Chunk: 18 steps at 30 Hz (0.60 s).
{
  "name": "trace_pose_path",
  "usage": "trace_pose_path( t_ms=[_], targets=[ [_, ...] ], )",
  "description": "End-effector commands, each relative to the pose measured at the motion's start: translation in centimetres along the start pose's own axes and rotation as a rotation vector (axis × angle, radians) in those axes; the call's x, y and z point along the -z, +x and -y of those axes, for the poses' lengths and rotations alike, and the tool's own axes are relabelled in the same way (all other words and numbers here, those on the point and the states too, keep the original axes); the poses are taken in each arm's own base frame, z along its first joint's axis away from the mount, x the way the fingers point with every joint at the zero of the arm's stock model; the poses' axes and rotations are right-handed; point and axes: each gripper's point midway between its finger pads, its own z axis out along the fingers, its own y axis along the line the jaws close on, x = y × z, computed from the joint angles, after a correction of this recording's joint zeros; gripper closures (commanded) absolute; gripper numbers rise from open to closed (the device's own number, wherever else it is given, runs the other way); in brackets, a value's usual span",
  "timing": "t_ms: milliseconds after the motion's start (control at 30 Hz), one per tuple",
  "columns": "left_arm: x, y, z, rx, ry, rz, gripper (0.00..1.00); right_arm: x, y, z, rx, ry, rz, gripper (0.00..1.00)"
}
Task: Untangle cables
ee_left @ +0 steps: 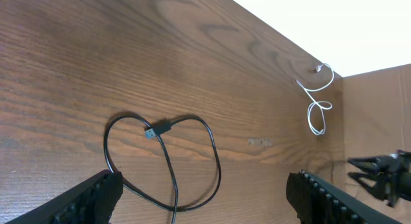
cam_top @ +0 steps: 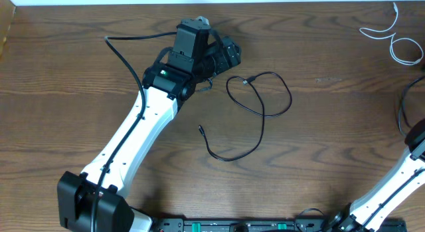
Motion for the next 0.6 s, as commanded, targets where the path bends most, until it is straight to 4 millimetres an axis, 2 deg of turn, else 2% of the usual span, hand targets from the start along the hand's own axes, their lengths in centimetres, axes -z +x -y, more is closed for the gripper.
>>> trace_pose_path(
  t_ms=[0,167,300,400,467,567],
  targets=[
    [0.0,-0.4,0.0,-0.024,-0.008,0.012,0.14,0.3,0.0,-0.4,0.004,-0.044,-0.012,0.44],
    [0.0,-0.4,0.0,-0.025,-0.008,0.012,0.14,2.9,1.2,-3.3,0.082,-0.195,-0.036,0.41],
    [0.0,-0.4,0.0,-0.091,-0.008,0.012,0.14,6.1,3.4,-7.4,0.244,-0.350,-0.049,0.41],
    [0.0,-0.3,-0.2,-0.159,-0.015,0.006,0.16,8.8,5.8,-10.9,0.401,-0.464,-0.049,0.40],
    [0.0,-0.3,-0.4,-0.170,-0.020,0.003,0.16,10.7,8.3,-13.5,0.523,-0.525,-0.061,0.38],
    [0.0,-0.4,-0.5,-0.179,-0.025,0.007,0.16,11.6,11.4,-15.8,0.645,-0.540,-0.087,0.36]
  ],
)
